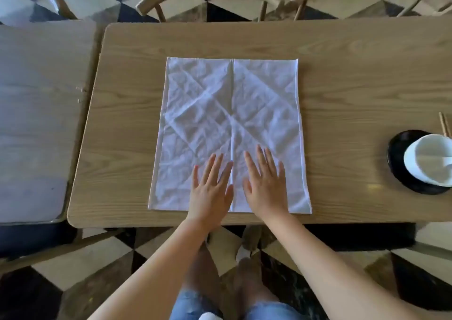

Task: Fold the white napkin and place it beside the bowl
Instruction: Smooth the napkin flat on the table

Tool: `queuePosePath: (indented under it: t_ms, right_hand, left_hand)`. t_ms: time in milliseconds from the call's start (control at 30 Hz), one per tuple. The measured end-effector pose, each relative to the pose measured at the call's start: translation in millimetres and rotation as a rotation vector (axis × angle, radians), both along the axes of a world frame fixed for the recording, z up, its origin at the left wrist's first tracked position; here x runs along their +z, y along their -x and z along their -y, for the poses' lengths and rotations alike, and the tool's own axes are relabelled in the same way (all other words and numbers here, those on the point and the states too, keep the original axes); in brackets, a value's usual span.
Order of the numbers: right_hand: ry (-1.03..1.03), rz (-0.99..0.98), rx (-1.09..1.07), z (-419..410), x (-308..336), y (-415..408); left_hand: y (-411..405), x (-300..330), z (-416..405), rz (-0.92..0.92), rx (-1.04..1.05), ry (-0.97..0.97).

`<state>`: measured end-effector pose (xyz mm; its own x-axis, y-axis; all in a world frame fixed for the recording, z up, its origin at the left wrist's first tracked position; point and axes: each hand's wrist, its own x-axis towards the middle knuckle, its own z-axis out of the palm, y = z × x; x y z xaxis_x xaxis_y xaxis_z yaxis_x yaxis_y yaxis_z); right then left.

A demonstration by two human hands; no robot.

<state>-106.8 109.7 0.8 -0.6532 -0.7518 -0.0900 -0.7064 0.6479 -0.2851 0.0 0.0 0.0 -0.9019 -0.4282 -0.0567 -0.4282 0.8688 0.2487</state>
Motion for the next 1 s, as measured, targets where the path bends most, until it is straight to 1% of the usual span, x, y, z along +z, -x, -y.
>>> queuePosePath:
  t_ms: [33,133,233,300,433,500,567,600,633,667,733,767,800,900,1000]
  right_hand:
    - [-0.04,0.012,0.005,3,-4,-4]
    - [-0.09,-0.002,0.047,1,-23,-8]
    - [-0.118,-0.017,0.073,-9,-37,1]
    - [-0.114,-0.036,0.073,-13,-41,12]
    - [-0.125,-0.029,0.046,-23,-40,37]
    - [-0.108,-0.021,-0.096,-28,-41,51]
    - [-0.041,-0.01,-0.343,-22,-39,63]
    - [-0.013,-0.012,-0.419,-12,-37,66]
    - [0.003,-0.025,-0.42,2,-34,68]
    - [0.018,-0.051,-0.351,17,-31,66]
    - [0.043,-0.097,-0.125,50,-33,62]
    - [0.05,-0.101,-0.043,64,-36,61]
    - [0.048,-0.104,0.0,76,-39,65]
    - [0.006,-0.118,0.045,105,-48,90]
    - [0.01,-0.15,0.105,126,-52,120]
  left_hand:
    - [1,-6,-1,0.04,-0.032,0.007]
    - [0,-28,2,0.081,-0.113,0.039]
    - [-2,-40,20,0.135,-0.132,0.036]
    - [-5,-43,41,0.138,-0.097,0.04]
    - [-11,-38,83,0.137,0.027,0.011]
    - [-12,-35,97,0.127,0.147,-0.003]
    - [-4,-34,105,0.108,0.34,-0.024]
    - [5,-33,105,0.089,0.437,-0.042]
    - [17,-31,104,0.058,0.488,-0.056]
    - [29,-30,100,0.024,0.461,-0.056]
    - [55,-33,91,-0.025,0.224,-0.027]
    - [65,-36,87,-0.028,0.098,-0.002]
    - [76,-40,88,-0.025,0.019,0.018]
    - [107,-47,109,-0.015,-0.027,0.027]
    - [136,-48,138,-0.005,-0.091,0.046]
